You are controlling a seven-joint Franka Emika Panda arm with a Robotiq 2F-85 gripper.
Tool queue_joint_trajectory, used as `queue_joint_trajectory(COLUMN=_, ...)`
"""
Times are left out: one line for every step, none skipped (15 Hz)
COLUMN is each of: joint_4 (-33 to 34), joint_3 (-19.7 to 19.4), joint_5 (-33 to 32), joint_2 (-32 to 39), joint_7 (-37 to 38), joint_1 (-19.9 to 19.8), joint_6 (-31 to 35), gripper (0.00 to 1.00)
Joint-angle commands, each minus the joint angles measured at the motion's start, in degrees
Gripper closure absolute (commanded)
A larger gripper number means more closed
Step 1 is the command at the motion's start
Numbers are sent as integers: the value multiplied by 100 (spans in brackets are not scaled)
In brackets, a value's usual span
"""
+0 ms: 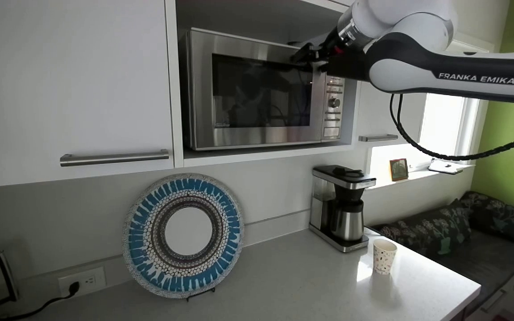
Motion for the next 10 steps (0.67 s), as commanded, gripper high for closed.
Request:
queue_joint_trajectory(joint_4=115, joint_3=-40, joint_5=302, joint_2=-103, joint_7=-306, joint_1=72, joint_6=-996, gripper=15)
queue_joint_trajectory(joint_4=106, joint_3=-50, joint_5=383, joint_2=-160, joint_7=-375, joint_1=82, joint_6=-1230, gripper=8)
queue_joint_trajectory(joint_4=83, joint_3=-57, joint_5=420, joint_2=-209, joint_7=-414, joint_1=78, joint_6=-1394, gripper=1)
queue_joint_trajectory(joint_4=50, joint_3=-78, joint_5=523, joint_2=-270, joint_7=-507, joint_1=86, joint_6=-1540, gripper=0)
queue_joint_trajectory(joint_4=-56, joint_3=-88, joint_5=610, joint_2=-372, joint_7=-567, joint_1=69, joint_6=-1600, gripper=0)
queue_joint_trajectory(joint_4=-117, joint_3=-120, joint_5=699, joint_2=-437, joint_7=-650, joint_1=74, joint_6=-1646, gripper=0)
queue_joint_trajectory(joint_4=-195, joint_3=-155, joint_5=808, joint_2=-527, joint_7=-741, joint_1=85, joint_6=-1686, gripper=0)
queue_joint_trajectory(joint_4=-273, joint_3=-209, joint_5=914, joint_2=-597, joint_7=-852, joint_1=91, joint_6=-1641, gripper=0)
queue_joint_trajectory(joint_4=-414, joint_3=-308, joint_5=1088, joint_2=-690, joint_7=-1048, joint_1=119, joint_6=-1466, gripper=0)
queue_joint_trajectory(joint_4=-578, joint_3=-406, joint_5=1205, joint_2=-777, joint_7=-1278, joint_1=131, joint_6=-1348, gripper=0)
